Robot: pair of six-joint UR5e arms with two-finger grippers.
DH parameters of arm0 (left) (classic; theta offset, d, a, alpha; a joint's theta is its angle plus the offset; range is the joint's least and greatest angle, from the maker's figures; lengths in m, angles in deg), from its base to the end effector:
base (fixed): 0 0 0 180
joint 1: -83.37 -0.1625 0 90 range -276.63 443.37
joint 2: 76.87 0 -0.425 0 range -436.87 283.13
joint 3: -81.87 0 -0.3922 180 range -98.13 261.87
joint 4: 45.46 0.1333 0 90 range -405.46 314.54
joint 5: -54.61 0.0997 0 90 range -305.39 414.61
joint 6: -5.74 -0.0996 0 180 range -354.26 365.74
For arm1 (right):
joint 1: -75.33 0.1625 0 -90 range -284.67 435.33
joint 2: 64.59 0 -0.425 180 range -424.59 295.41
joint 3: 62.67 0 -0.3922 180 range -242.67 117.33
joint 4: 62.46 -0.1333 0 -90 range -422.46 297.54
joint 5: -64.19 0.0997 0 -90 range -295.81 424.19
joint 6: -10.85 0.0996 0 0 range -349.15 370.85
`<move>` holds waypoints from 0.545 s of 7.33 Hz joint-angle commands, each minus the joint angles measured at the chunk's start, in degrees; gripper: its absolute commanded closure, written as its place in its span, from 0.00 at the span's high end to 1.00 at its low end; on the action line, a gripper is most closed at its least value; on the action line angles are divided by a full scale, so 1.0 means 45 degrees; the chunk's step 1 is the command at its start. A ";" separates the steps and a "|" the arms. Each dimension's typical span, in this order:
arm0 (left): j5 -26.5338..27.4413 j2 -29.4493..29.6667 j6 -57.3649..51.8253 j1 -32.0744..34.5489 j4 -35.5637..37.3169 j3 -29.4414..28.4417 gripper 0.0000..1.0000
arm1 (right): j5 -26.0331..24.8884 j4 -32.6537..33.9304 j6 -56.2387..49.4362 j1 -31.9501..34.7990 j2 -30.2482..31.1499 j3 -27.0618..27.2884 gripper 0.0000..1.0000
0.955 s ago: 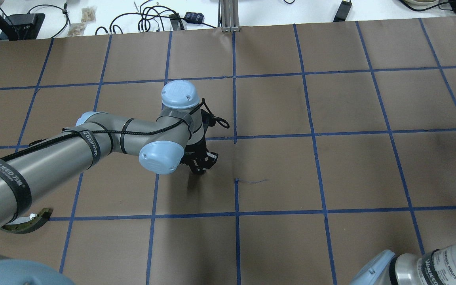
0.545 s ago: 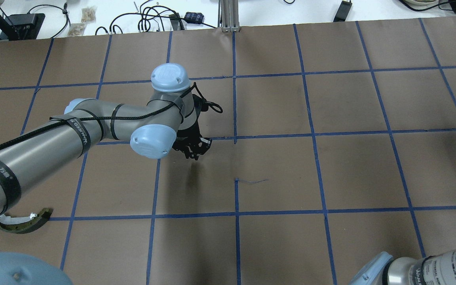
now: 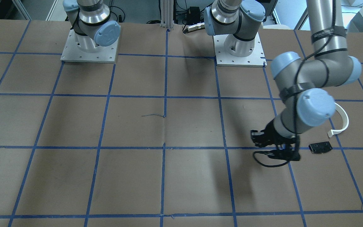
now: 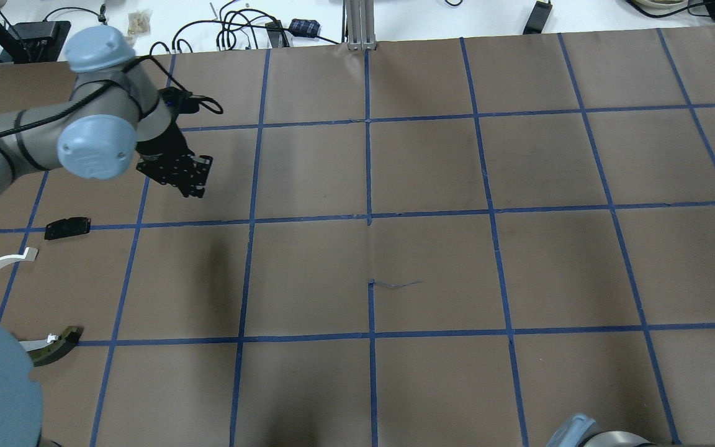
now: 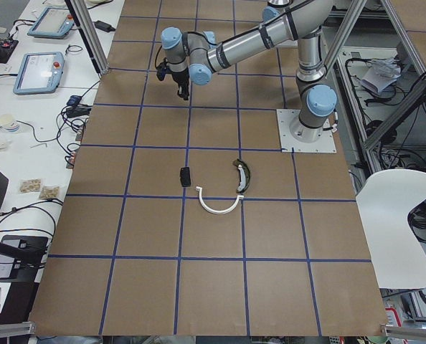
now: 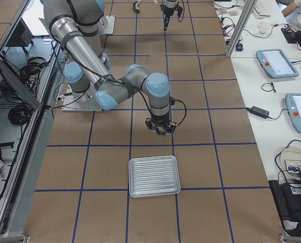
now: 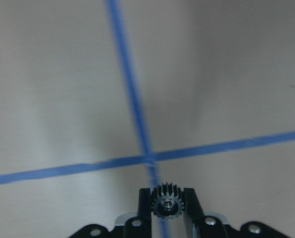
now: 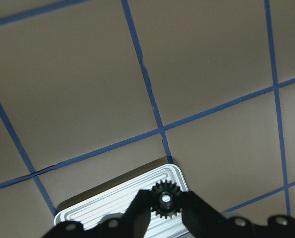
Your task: Place bearing gear from tray to pile
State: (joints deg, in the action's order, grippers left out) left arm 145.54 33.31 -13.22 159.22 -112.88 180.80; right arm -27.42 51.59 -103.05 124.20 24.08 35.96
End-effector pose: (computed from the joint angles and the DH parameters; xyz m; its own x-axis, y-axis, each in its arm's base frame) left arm 0.0134 -0.5917 0.2603 -0.9963 0.0835 0.0217 0.0855 0.9899 0.1128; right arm -0.2418 -0.4753 0.4473 -0.2801 -0.9364 0.2115 -0.9427 0.3099 0.1235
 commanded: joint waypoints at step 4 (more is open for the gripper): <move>0.1630 0.0257 -0.4147 -0.6261 0.0098 0.0788 0.00 | -0.0132 -0.4052 0.8554 0.3741 0.1722 0.0057 0.21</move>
State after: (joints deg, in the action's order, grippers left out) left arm 152.69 33.43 -29.74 136.75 -112.55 183.85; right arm -28.36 36.58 -74.26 136.34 31.39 36.24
